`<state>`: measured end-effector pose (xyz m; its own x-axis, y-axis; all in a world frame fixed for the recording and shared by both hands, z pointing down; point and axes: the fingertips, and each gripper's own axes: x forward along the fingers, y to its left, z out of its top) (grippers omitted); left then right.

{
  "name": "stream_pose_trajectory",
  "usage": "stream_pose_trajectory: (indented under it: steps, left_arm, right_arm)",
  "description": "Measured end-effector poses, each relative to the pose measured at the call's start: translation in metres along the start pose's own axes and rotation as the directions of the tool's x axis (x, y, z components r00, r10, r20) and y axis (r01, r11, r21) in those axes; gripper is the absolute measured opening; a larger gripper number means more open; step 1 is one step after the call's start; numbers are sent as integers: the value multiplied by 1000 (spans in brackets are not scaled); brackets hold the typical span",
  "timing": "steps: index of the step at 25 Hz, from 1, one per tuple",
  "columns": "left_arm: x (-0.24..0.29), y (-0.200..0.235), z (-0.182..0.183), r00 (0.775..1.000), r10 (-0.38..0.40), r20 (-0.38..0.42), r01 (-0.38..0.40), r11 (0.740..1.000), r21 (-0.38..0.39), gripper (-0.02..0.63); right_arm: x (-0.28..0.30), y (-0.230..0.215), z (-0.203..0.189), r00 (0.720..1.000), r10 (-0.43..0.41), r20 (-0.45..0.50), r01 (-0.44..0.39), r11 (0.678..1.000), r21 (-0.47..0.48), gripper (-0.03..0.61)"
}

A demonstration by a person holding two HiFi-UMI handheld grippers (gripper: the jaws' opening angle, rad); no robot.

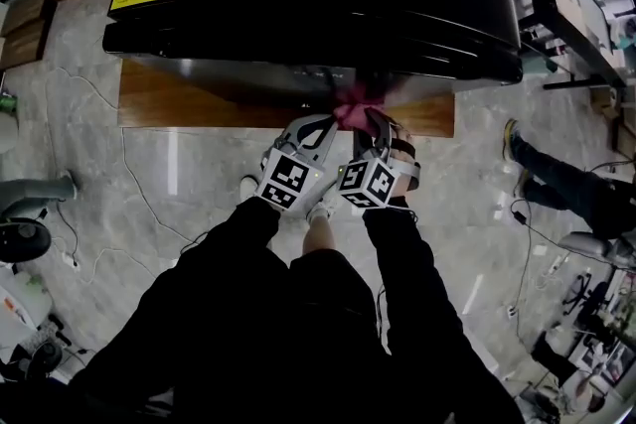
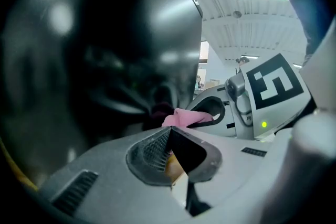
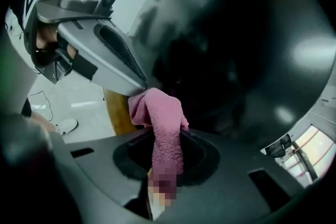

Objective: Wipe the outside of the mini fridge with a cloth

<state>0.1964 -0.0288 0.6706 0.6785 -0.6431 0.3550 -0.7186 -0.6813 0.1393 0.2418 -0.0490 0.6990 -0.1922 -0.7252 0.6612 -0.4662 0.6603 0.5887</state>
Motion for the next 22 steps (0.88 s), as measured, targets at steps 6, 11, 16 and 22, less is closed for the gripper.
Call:
stream_pose_trajectory:
  steps: [6, 11, 16, 22]
  left_arm:
    - [10, 10, -40, 998, 22, -56, -23, 1000, -20, 6]
    - [21, 15, -60, 994, 58, -89, -62, 997, -39, 6]
    - [7, 11, -61, 992, 76, -97, -80, 996, -33, 6]
    - [-47, -14, -17, 993, 112, -21, -114, 988, -100, 6]
  right_arm:
    - [32, 30, -22, 993, 100, -56, -100, 995, 1, 77]
    - [56, 52, -46, 981, 162, -109, -163, 987, -2, 78]
    - [51, 56, -49, 976, 196, -93, -199, 980, -15, 80]
    - [-41, 20, -11, 971, 193, 139, -209, 971, 117, 81]
